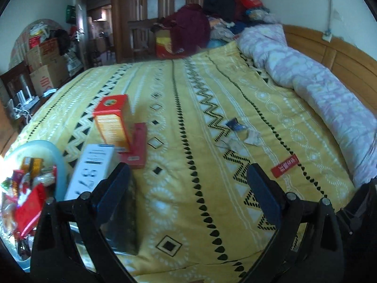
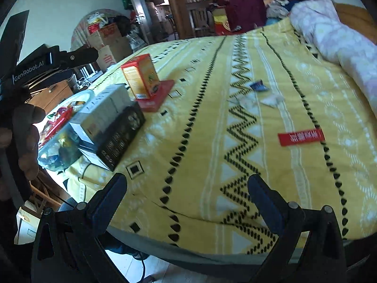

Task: Organize snacks
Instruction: 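Move both open tools back over the packets on the bedspread, then grasp the blue packet with the right tool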

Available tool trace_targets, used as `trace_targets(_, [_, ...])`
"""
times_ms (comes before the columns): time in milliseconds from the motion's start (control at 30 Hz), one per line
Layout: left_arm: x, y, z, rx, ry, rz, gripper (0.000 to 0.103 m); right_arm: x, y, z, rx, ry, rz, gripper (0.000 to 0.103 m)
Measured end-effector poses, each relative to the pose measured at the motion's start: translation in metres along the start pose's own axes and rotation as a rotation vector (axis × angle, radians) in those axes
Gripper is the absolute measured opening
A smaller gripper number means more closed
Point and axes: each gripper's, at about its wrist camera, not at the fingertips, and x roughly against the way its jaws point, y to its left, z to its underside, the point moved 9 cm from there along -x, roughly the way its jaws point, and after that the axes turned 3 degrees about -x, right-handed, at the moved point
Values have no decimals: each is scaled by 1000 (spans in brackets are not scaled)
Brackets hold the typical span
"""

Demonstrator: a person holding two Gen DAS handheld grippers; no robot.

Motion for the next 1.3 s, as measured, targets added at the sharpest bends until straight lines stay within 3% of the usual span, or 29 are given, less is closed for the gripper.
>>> trace_targets(200, [-77,-42,31,-31,139,16,99,-2,-71,-37,-152,-53,-22,103])
trace_targets(267, [-94,-48,48,-38,181,19,99,-14,-101,-65,-184,-65,-23,99])
trace_targets(300, [-99,-50,55,-44,193,22,98,-23,-114,-78,-192,-65,-29,90])
trace_targets(333, [-104,-50,62,-52,195,23,98,-36,-126,-92,-199,-60,-37,81])
trace_targets(433, [-110,-44,74,-62,181,7,98,-88,-157,-138,-166,-28,-7,71])
trace_targets(600, [-115,-25,82,-27,152,6,98,-187,-172,-209,-15,29,21,68])
trace_targets(733, [-121,-11,88,17,149,7,98,-256,-180,-250,39,43,-9,72])
trace_targets(833, [-124,-4,94,22,158,-5,98,-297,-165,-248,109,93,-42,73])
trace_targets(933, [-121,3,95,44,148,-8,98,-306,-108,-201,247,202,-173,74])
trace_targets(1033, [-113,8,93,71,123,0,99,-269,-38,-127,433,315,-317,74])
trace_targets(1100, [-109,9,93,87,107,13,99,-234,-12,-95,476,375,-413,72])
trace_targets(1200, [-111,7,99,91,121,23,99,-185,-10,-92,491,322,-422,71])
trace_targets(1300, [-112,5,102,97,139,30,99,-177,-69,-136,323,210,-304,76])
